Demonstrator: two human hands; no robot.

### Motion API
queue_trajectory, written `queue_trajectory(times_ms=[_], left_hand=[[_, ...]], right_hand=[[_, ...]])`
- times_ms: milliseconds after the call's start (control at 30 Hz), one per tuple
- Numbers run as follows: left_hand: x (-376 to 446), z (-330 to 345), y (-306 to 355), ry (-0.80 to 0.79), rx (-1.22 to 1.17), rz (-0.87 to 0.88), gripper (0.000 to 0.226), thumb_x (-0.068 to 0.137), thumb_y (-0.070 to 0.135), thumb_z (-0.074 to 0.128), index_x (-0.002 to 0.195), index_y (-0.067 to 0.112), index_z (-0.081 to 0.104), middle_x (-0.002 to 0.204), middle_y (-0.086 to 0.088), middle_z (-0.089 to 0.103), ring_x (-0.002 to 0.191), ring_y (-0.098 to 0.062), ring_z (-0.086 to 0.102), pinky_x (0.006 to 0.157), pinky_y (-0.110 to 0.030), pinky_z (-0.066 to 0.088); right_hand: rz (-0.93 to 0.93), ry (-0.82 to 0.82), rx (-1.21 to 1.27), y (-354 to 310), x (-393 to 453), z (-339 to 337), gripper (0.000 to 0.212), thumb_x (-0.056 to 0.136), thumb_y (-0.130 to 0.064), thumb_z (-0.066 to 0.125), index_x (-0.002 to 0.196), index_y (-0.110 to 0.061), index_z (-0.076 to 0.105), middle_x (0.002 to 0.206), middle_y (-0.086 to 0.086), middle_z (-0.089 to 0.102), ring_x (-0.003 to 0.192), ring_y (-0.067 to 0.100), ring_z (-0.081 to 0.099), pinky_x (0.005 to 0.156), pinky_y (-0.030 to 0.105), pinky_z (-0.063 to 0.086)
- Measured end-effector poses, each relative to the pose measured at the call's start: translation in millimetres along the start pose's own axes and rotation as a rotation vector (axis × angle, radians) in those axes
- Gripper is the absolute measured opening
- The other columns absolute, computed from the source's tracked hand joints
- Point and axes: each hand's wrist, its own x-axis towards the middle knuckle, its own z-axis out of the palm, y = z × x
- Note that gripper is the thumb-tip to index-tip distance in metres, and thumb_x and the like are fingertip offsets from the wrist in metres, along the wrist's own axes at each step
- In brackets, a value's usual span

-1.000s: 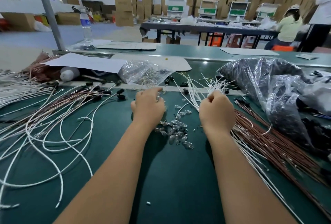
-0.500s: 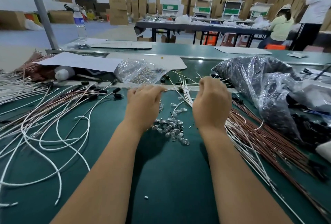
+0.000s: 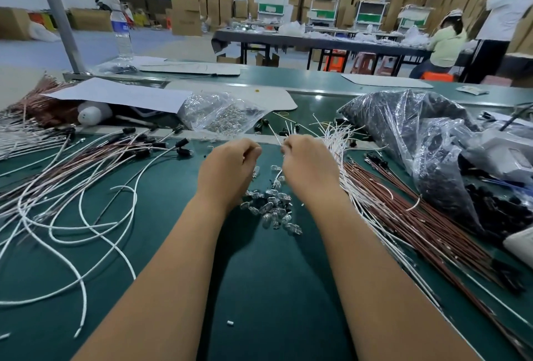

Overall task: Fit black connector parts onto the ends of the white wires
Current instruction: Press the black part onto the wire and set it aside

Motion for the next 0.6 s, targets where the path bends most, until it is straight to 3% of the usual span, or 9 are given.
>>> queue_trajectory(times_ms=[133,267,367,433,533,600], left_hand=[[4.4,2.0,-8.4,0.024,-0.039,-0.11,0.034,0.101,0.025,0.044,0.082,0.004,0.063,0.06,-0.005,0.057,0.051,-0.02,0.043,0.052,-0.037,0.039],[9.0,4.8,-13.8,0.028,-0.019,-0.182,0.034,0.1,0.024,0.043,0.077,0.004,0.06,0.059,-0.008,0.056,0.053,-0.023,0.045,0.054,-0.037,0.04],[10.3,9.5,-16.3,-0.014,0.003,-0.212,0.036,0.099,0.024,0.043,0.069,0.004,0.051,0.054,-0.002,0.046,0.053,-0.021,0.04,0.051,-0.033,0.03],[10.5,11.5,-17.5,-0.041,-0.005,-0.237,0.038,0.098,0.025,0.044,0.067,0.004,0.048,0.052,-0.002,0.043,0.051,-0.019,0.036,0.051,-0.032,0.028],[11.0,12.2,-19.7,-0.085,-0.059,-0.278,0.036,0.098,0.027,0.044,0.074,0.004,0.058,0.059,-0.011,0.057,0.053,-0.02,0.041,0.053,-0.033,0.036],[10.8,13.1,-20.6,-0.098,-0.08,-0.284,0.036,0.097,0.027,0.044,0.081,0.002,0.062,0.069,-0.017,0.063,0.054,-0.02,0.042,0.054,-0.035,0.037]], right_hand=[[0.192,-0.029,-0.022,20.6,29.6,-6.2,0.02,0.088,-0.007,0.046,0.095,-0.007,0.065,0.094,0.01,0.065,0.088,0.03,0.059,0.068,0.033,0.043],[0.22,-0.144,-0.057,26.8,47.7,16.8,0.016,0.088,-0.006,0.046,0.093,-0.007,0.061,0.094,0.01,0.062,0.091,0.031,0.059,0.07,0.034,0.045],[0.227,-0.175,-0.048,24.7,61.2,35.3,0.019,0.09,-0.007,0.048,0.101,-0.008,0.063,0.099,0.01,0.063,0.091,0.03,0.057,0.072,0.033,0.044],[0.243,-0.163,-0.054,23.8,68.3,43.8,0.016,0.087,-0.004,0.049,0.096,-0.007,0.062,0.093,0.01,0.063,0.085,0.03,0.057,0.068,0.032,0.042],[0.318,-0.124,-0.062,26.0,74.1,51.5,0.006,0.086,-0.004,0.053,0.082,-0.009,0.053,0.075,0.005,0.054,0.077,0.03,0.054,0.06,0.031,0.036],[0.365,-0.108,-0.054,28.0,76.0,53.6,0.016,0.087,-0.007,0.055,0.074,-0.011,0.045,0.07,0.003,0.047,0.075,0.029,0.051,0.06,0.031,0.035]])
